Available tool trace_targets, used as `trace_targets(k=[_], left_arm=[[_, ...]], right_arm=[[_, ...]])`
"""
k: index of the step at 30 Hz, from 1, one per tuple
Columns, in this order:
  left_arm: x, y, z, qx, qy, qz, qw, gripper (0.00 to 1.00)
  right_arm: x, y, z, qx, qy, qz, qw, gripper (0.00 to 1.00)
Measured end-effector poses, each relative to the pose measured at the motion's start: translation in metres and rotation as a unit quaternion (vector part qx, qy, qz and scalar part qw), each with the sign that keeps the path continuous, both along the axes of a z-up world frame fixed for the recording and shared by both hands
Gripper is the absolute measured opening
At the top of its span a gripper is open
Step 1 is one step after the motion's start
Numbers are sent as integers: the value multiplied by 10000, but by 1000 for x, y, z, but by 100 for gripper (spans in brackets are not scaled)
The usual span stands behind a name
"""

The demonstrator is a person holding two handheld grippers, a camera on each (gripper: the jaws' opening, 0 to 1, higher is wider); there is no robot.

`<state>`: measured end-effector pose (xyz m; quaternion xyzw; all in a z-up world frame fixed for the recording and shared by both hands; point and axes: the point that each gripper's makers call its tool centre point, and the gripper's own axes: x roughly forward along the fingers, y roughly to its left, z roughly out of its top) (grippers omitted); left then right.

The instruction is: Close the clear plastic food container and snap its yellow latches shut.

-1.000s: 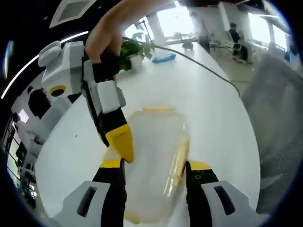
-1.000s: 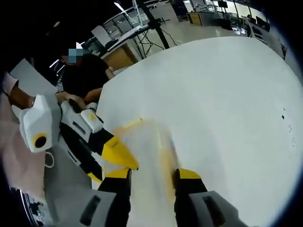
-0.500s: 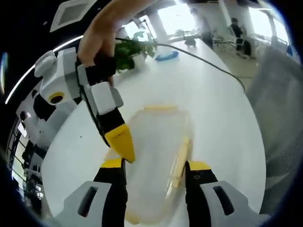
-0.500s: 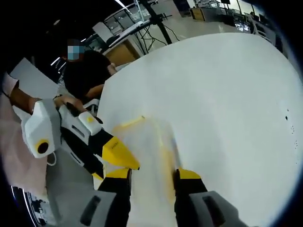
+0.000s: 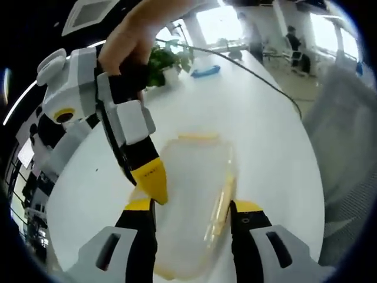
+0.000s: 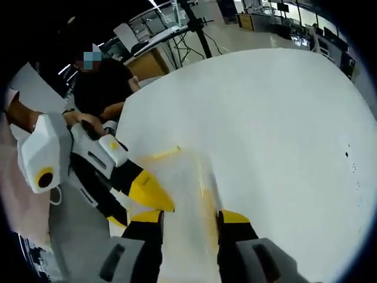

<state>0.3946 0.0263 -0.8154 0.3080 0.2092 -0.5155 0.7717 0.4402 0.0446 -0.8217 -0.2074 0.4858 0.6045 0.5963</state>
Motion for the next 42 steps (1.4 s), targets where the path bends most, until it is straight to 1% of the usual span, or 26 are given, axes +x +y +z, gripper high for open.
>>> trace_targets(k=[2,3,4,5,6,7,8,9,11,13,14,15,16,17,18,20,23,25,26,29,32,34,35,36,38,42], left_arm=[[-2,-2,2,-234,184,63,9995,48],[-3,-2,2,-324,276,58,9991,49],[-3,-1,3,-317,305,71,9990,51],[-3,0,2,-282,308,96,9991,53],[-2,2,2,-235,237,129,9994,55],[-1,5,3,-217,200,165,9994,57],[-1,6,5,-224,196,188,9994,57],[0,9,8,-289,217,270,9990,57],[1,14,14,-446,289,450,9976,57],[2,21,18,-531,350,652,9958,57],[3,25,19,-549,418,786,9945,58],[4,28,23,-689,550,1028,9908,60],[5,29,28,-875,607,1130,9879,63],[4,28,33,-1054,683,1200,9848,65],[5,29,40,-1308,796,1324,9793,66],[7,33,50,-1519,796,1469,9742,66],[10,39,57,-1537,698,1555,9733,66],[12,42,60,-1655,694,1666,9696,65],[13,44,61,-1743,739,1762,9660,64],[15,49,59,-1763,743,1866,9636,63],[15,53,54,-1708,759,1951,9628,63],[15,57,52,-1733,804,2031,9603,63],[15,59,51,-1738,804,2070,9594,62],[15,61,49,-1707,793,2111,9592,62],[16,69,43,-1508,705,2185,9615,62],[15,77,39,-1608,836,2335,9553,62]], right_arm=[[0,0,1,122,-73,-140,9998,34],[-1,-1,0,115,-60,-205,9997,35],[-1,0,0,147,-50,-371,9992,36],[-2,2,1,177,-31,-467,9987,38],[-1,4,3,282,-73,-585,9979,42],[0,6,5,374,-146,-697,9968,47],[3,8,7,463,-237,-809,9954,49],[3,11,13,604,-316,-959,9931,50],[2,13,20,744,-305,-1197,9895,50],[0,10,25,748,-402,-1240,9886,51],[0,10,26,749,-422,-1254,9884,51],[0,8,28,729,-498,-1276,9879,52],[0,6,30,732,-543,-1305,9873,52],[2,5,34,794,-612,-1479,9839,51],[3,6,38,901,-645,-1590,9810,51],[3,6,47,1114,-693,-1782,9752,51],[0,1,54,1204,-729,-1934,9710,51],[-3,-1,58,1305,-724,-2032,9677,51],[-5,-1,61,1420,-710,-2152,9636,50],[-11,-5,66,1573,-637,-2356,9569,50],[-15,-12,65,1588,-692,-2506,9525,50],[-19,-18,64,1561,-703,-2611,9500,46],[-19,-22,64,1543,-759,-2730,9465,46],[-18,-26,66,1546,-947,-2827,9419,47],[-23,-30,65,1529,-1044,-2838,9408,50],[-29,-39,61,1464,-1212,-3026,9340,53]])
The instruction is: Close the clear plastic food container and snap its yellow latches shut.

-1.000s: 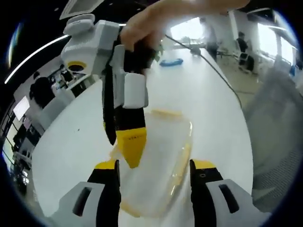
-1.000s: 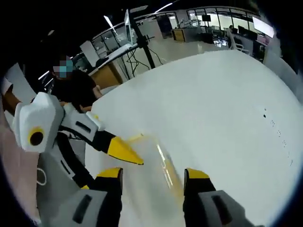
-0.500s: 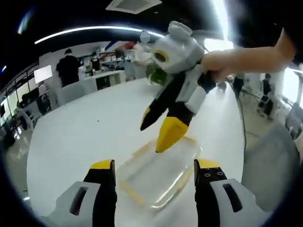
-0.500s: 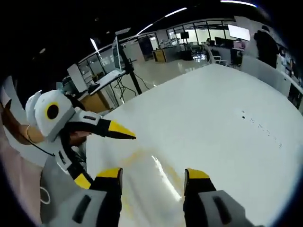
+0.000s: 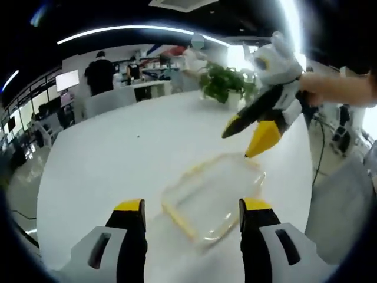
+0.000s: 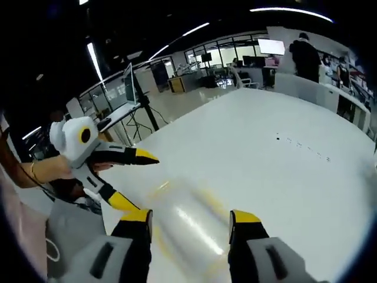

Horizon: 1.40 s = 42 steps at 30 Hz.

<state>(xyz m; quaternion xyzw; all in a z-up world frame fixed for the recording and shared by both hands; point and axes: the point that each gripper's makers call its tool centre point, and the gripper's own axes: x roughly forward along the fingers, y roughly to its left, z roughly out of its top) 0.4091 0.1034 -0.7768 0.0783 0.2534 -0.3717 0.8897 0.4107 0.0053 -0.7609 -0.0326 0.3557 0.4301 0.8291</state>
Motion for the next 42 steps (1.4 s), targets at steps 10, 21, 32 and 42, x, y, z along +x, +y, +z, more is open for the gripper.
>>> trace_targets(k=[10,21,32,42], left_arm=[[-2,-1,-8,-67,153,74,9998,61],[-7,-9,-23,-123,399,79,9991,58],[-11,-19,-35,-146,626,-32,9979,54],[-11,-17,-35,-180,718,-49,9972,54]], right_arm=[[-12,-16,-21,19,2,-563,9984,53],[-17,-37,-37,-150,-8,-996,9949,53],[-21,-31,-48,-213,32,-969,9951,52],[-30,-28,-62,-451,-40,-711,9964,49]])
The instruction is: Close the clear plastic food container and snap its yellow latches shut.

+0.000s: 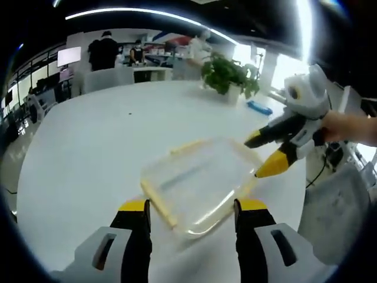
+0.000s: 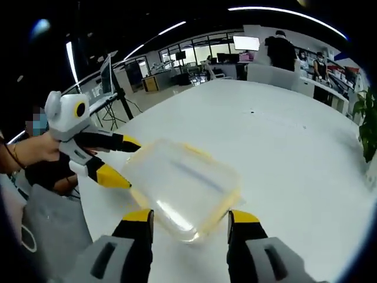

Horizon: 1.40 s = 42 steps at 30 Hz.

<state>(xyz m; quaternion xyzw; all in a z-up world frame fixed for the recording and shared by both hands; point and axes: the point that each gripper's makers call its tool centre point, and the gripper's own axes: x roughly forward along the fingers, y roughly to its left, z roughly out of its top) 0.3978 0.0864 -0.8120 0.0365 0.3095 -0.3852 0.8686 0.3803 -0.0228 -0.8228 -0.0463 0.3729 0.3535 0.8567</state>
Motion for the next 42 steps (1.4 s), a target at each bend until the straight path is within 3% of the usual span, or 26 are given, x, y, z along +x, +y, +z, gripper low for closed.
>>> trace_targets(k=[16,42], left_arm=[[11,-1,-1,10,-20,23,10000,51],[81,-6,0,-202,-180,463,9986,49]], right_arm=[[11,-3,-1,66,-86,-99,9999,46],[87,-10,1,203,-237,-74,9995,45]])
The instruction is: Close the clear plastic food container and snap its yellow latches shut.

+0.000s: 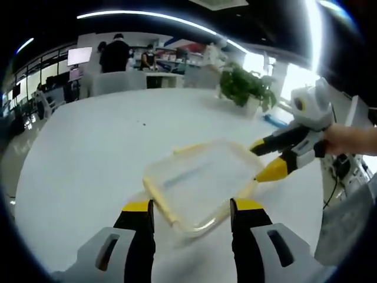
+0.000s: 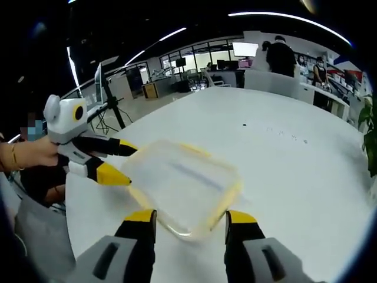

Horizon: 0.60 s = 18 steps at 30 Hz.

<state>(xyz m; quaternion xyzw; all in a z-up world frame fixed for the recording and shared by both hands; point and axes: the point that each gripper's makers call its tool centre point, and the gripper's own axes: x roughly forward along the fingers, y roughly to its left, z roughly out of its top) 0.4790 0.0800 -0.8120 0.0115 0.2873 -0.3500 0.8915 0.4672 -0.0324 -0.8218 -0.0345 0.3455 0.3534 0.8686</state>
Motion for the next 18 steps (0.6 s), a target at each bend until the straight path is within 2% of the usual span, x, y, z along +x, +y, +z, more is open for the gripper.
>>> trace_targets(k=[3,15,18], left_arm=[[6,0,0,-2,-1,-2,10000,49],[7,3,0,-46,2,-37,10000,48],[7,4,2,-15,-83,12,10000,47]], right_arm=[[4,-1,0,-6,-9,-15,10000,45],[5,0,1,-110,-64,-13,9999,45],[7,-2,1,-145,-71,-117,9998,47]])
